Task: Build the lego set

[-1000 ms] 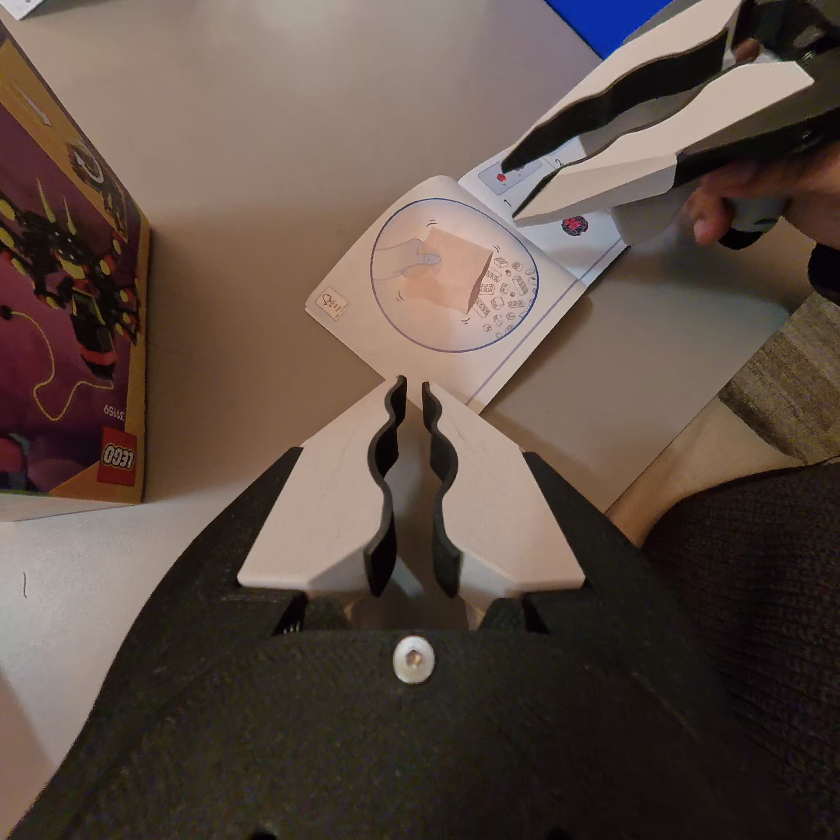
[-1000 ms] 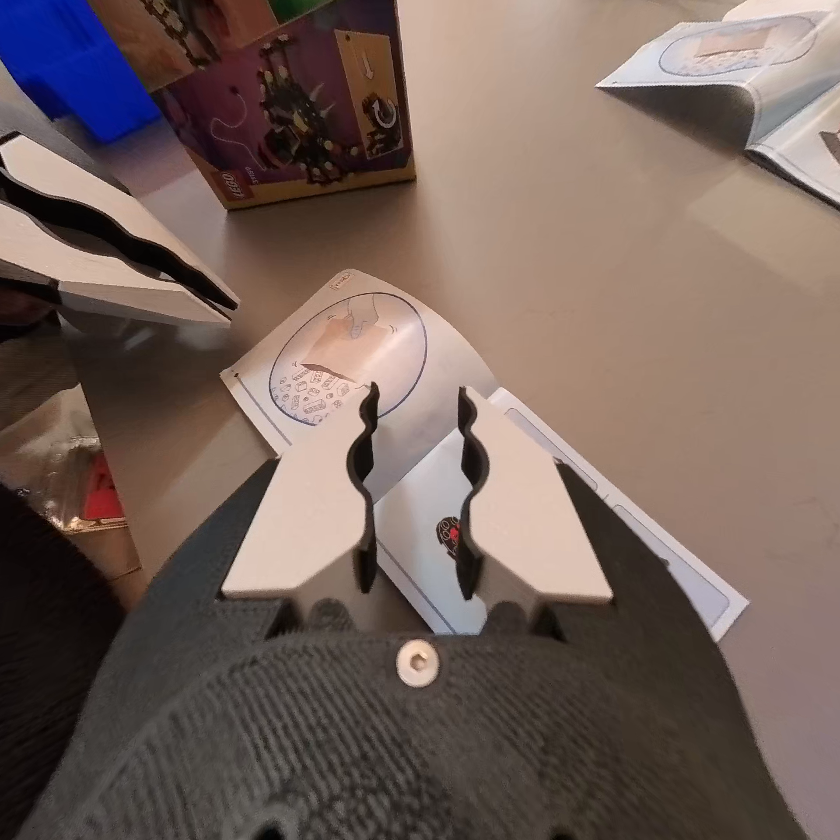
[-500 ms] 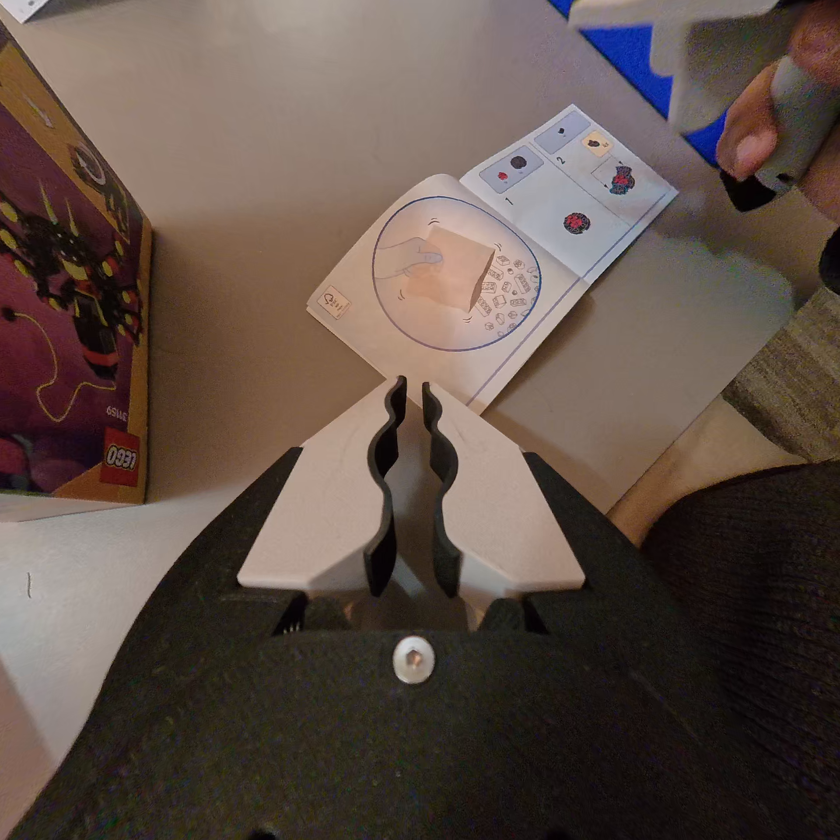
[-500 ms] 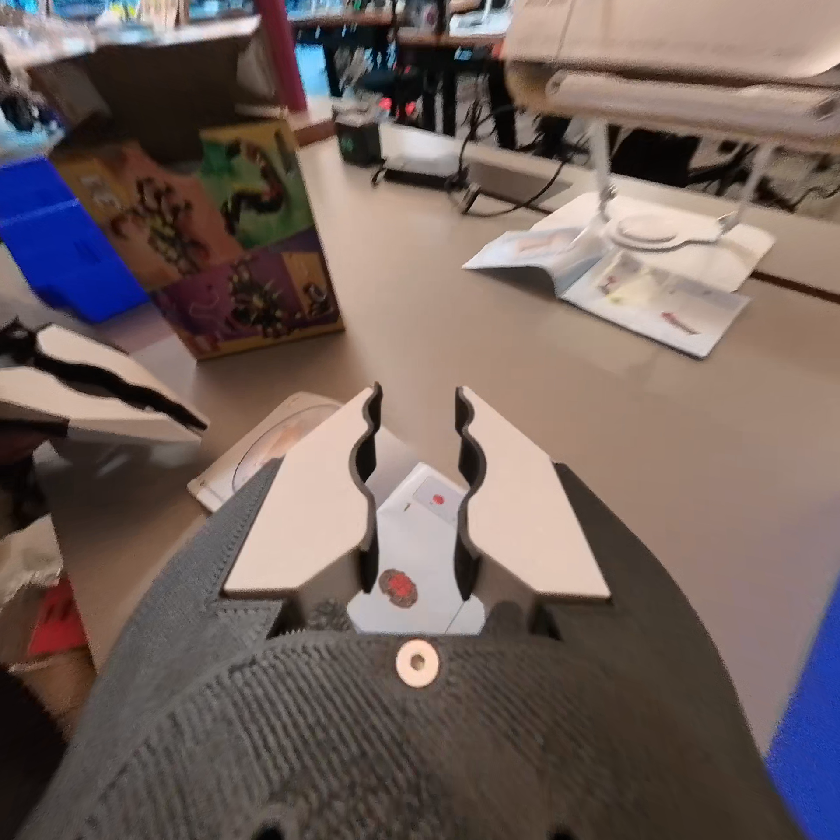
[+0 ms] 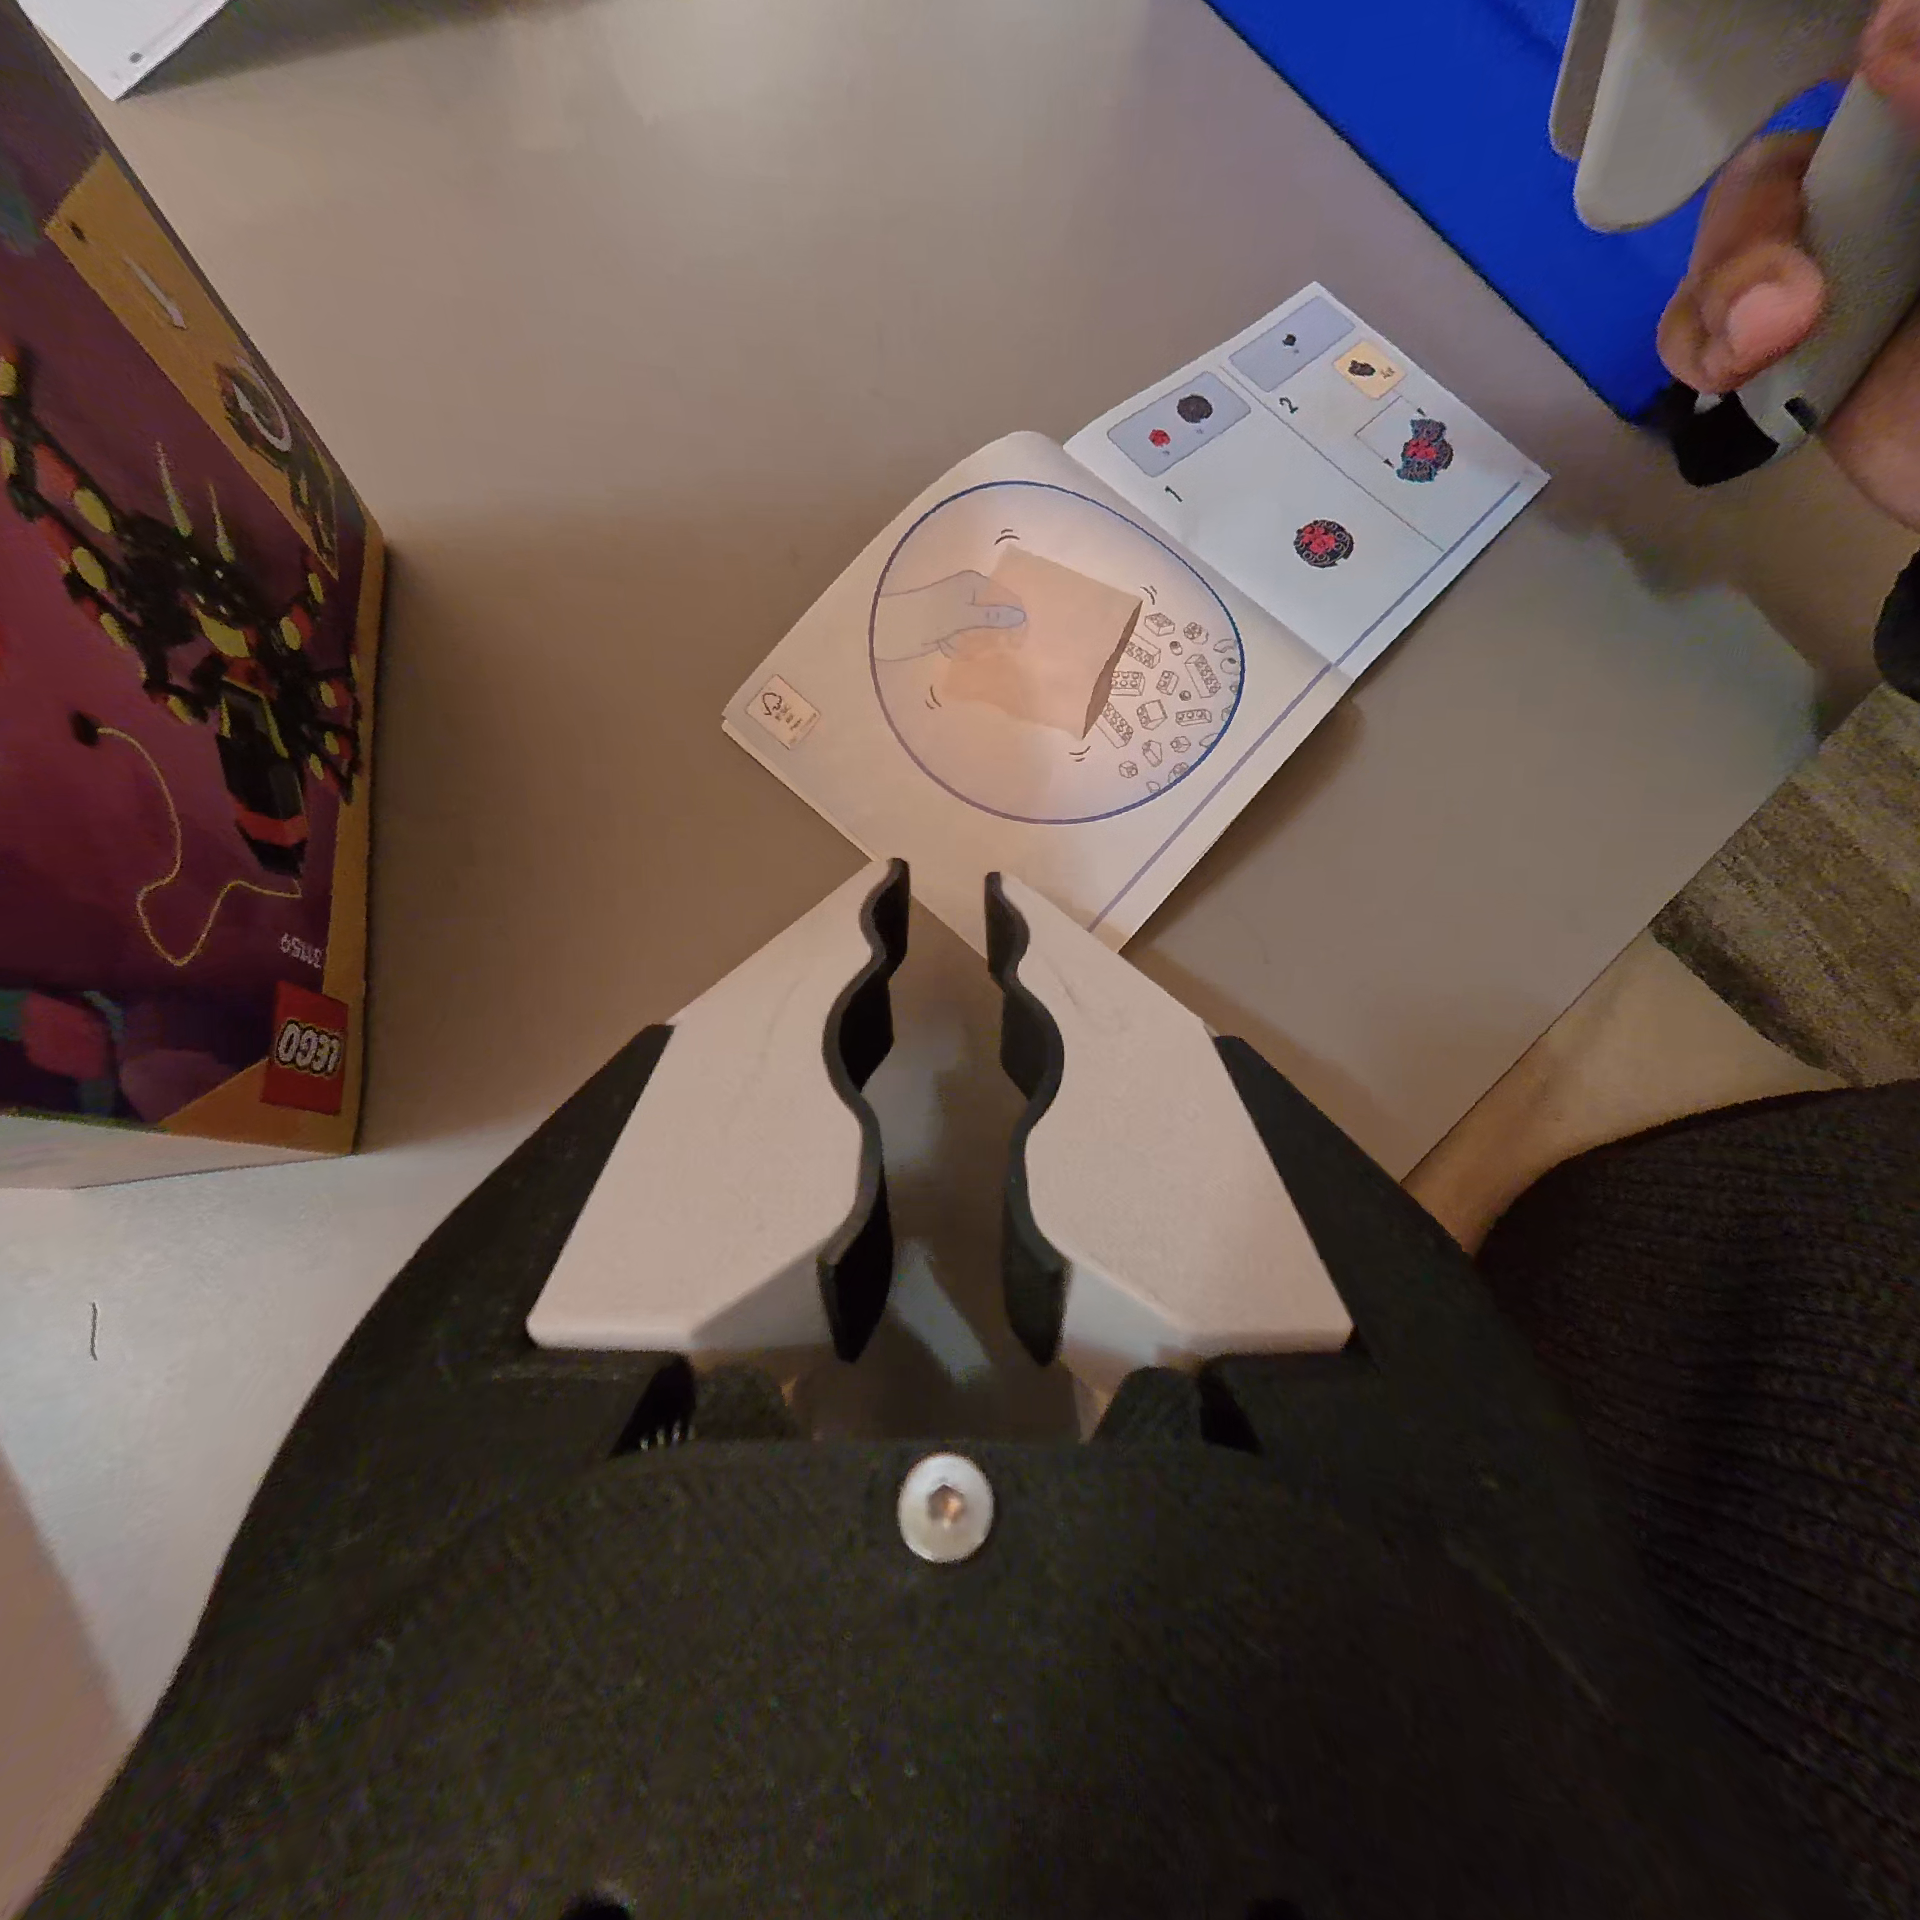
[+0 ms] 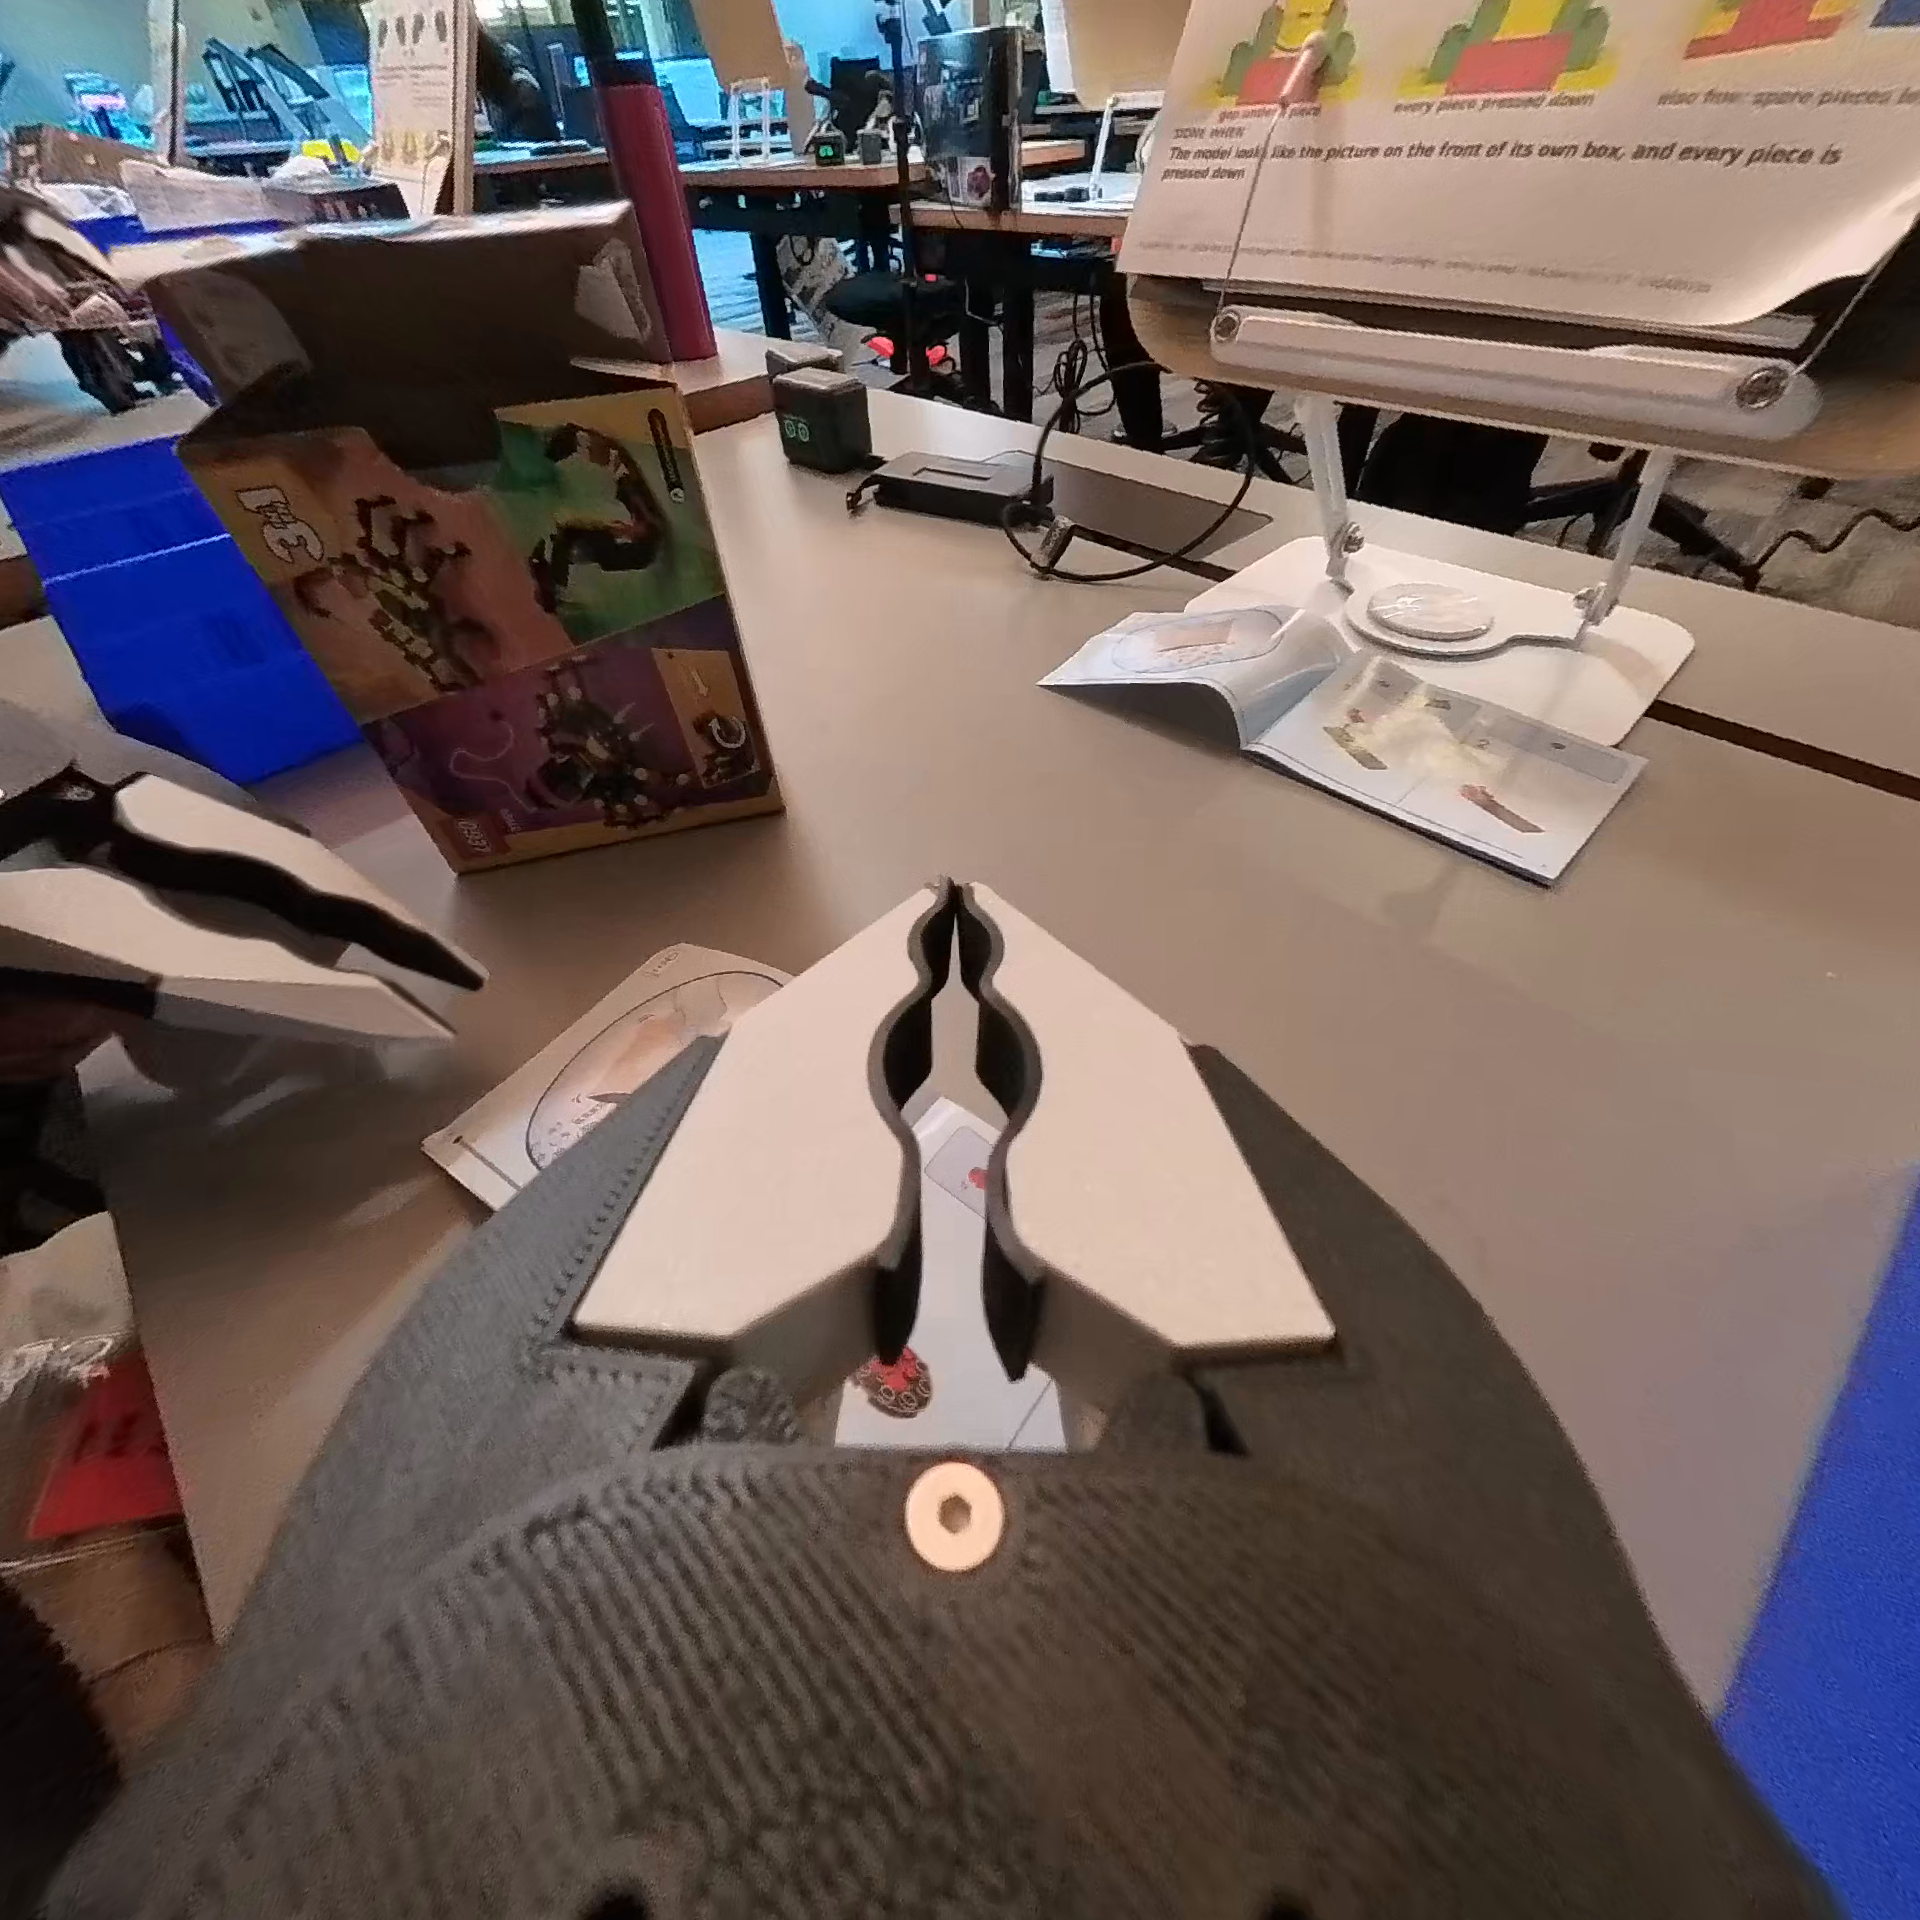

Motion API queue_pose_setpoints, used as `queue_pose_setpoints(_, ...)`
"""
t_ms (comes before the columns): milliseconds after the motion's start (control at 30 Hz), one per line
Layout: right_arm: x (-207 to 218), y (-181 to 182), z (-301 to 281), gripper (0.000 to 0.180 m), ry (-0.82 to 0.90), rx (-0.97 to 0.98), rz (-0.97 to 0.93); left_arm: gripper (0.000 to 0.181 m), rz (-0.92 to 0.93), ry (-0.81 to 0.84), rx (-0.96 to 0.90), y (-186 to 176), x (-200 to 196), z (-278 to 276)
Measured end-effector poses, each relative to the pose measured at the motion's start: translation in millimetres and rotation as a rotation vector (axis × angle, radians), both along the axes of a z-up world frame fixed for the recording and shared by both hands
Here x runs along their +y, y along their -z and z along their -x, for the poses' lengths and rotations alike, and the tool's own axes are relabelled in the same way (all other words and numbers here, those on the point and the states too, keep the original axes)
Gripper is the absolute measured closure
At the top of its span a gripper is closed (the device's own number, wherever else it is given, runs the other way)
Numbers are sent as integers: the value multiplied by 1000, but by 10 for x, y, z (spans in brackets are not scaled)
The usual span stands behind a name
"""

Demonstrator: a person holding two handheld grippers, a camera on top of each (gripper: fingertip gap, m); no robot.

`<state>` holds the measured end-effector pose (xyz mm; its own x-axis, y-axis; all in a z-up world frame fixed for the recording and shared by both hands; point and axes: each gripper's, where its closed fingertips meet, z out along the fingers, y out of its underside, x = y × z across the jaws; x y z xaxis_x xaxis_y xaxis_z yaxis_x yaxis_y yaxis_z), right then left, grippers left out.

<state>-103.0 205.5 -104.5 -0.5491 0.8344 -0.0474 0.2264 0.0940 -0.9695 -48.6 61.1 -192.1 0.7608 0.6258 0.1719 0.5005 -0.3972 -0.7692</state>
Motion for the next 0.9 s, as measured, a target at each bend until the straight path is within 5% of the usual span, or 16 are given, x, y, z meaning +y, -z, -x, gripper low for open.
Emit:
queue_pose_setpoints(33,1,-3,-2,180,1,5,-5,159,-7,-4,-5,-6,0,-2)
queue_pose_setpoints(233,-49,115,-83,180,-27,-82,-36,148,-25,19,-7,-48,54,-25)
queue_pose_setpoints(567,231,760,-255,180,162,-303,-220,140,-18,132,64,-97,402,34)
queue_pose_setpoints(900,69,783,-379,141,53,-357,-94,128,41,144,135,-66,480,80)
